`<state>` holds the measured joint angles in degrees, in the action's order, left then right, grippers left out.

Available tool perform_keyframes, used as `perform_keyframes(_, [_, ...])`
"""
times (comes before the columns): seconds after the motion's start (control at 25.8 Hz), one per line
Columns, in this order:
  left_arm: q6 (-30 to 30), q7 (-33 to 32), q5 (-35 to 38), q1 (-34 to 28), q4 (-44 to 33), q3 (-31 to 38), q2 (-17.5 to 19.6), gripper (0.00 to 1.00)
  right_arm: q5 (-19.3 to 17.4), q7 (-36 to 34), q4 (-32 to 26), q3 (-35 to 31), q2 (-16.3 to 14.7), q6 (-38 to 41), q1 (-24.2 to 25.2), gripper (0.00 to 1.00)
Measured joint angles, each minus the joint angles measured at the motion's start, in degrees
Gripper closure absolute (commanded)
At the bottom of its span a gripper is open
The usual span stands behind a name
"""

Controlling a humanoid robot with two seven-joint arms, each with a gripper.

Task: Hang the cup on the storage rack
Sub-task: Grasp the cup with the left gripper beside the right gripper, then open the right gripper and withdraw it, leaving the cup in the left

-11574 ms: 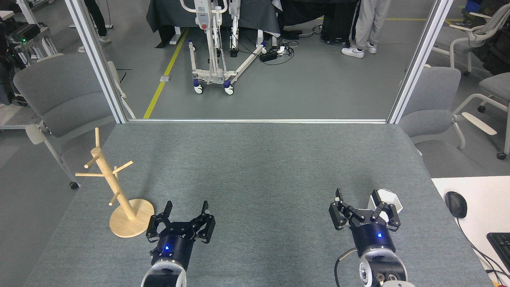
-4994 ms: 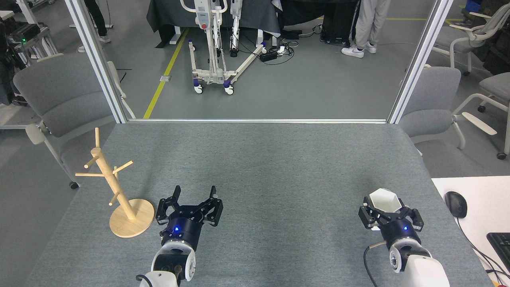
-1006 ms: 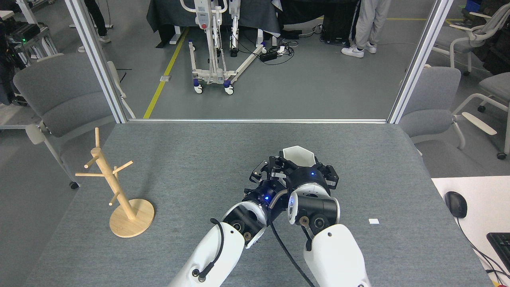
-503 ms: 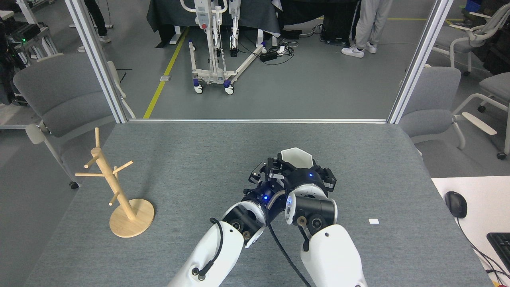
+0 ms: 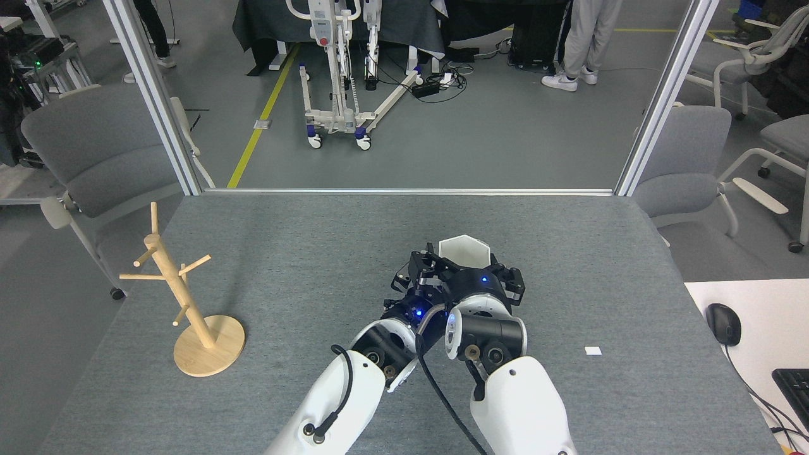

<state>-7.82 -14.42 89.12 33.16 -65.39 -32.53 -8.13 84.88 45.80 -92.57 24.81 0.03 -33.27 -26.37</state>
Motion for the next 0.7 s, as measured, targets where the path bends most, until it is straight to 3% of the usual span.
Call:
perform_keyframes(0.19, [1.24, 0.54, 0.05, -0.13, 0.83, 0.13, 0.01, 1.0, -4.37, -9.55, 0.07, -0.91, -0.06, 0.07, -0.05, 0.0])
perform_keyframes(0.31, [-3.09, -0.68, 0.09, -0.16, 1.26, 0.15, 0.03, 1.0, -7.49, -16.23, 0.38, -1.75, -0.18, 6.62, -0.07, 0.0])
perform_keyframes(0.5, [-4.12, 0.1, 0.2, -0.37, 1.39, 0.21, 0.09, 1.0, -11.61, -27.04, 1.04, -3.66, -0.27, 11.0, -0.02, 0.0])
perform_keyframes(0.7, [-4.09, 0.14, 0.52, -2.2, 0.96, 0.39, 0.12, 1.0, -14.87, -38.05, 2.42, -9.44, -0.97, 13.49, -0.05, 0.0])
